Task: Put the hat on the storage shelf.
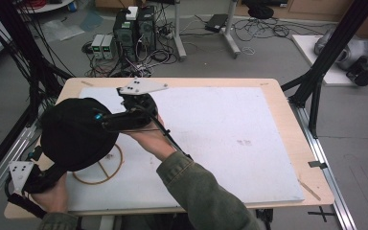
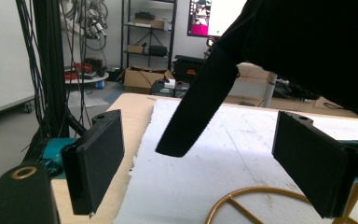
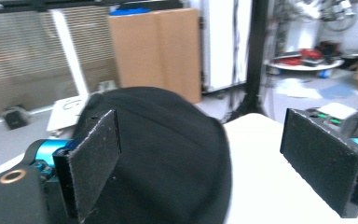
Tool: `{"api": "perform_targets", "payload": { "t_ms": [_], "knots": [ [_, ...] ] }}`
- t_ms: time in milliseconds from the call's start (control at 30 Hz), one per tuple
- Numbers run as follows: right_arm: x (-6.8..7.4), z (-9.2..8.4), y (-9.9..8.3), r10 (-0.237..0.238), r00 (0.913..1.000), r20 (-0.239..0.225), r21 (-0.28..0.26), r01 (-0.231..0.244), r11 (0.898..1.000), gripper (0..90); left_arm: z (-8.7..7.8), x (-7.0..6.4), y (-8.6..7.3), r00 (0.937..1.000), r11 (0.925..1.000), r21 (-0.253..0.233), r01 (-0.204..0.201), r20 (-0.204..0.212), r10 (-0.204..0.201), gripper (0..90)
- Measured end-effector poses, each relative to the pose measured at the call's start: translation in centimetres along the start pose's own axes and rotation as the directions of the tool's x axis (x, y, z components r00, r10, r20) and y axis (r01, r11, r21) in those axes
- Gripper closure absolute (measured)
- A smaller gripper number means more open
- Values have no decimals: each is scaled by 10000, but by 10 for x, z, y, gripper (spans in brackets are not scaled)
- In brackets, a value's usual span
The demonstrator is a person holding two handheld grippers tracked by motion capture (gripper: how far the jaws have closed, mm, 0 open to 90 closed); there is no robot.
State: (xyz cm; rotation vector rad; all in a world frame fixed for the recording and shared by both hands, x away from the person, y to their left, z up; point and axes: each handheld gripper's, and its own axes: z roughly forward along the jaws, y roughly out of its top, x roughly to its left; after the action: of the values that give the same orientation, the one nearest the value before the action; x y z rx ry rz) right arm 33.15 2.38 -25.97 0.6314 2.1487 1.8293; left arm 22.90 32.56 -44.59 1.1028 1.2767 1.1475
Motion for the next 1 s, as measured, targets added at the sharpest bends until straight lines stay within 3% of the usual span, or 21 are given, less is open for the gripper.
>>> {"api": "perform_targets", "payload": {
  "t_ms": [133,267,333,367,633,1000],
  "knots": [
    [-17,-16,-8,255,9976,641,-120,-248,9996,110,0,0,0,10000,10000,-4,-12,-29,12,171],
    [-32,-35,-18,412,9920,1191,87,-425,9991,110,0,0,0,10000,10000,20,-87,-21,87,171],
    [-35,-38,-20,431,9910,1267,88,-446,9990,110,0,0,0,9999,9999,47,-113,-11,113,171],
    [-43,-51,-25,491,9864,1571,66,-508,9987,110,1,-1,0,9999,9999,65,-110,-11,110,171],
    [-64,-98,-40,1027,9667,2345,-533,-927,9943,110,0,0,0,9998,9999,32,-150,-100,150,171],
    [-79,-139,-64,1158,9436,3101,-657,-1003,9928,110,0,-1,0,9998,9998,36,-180,-75,180,171]
  ]
}}
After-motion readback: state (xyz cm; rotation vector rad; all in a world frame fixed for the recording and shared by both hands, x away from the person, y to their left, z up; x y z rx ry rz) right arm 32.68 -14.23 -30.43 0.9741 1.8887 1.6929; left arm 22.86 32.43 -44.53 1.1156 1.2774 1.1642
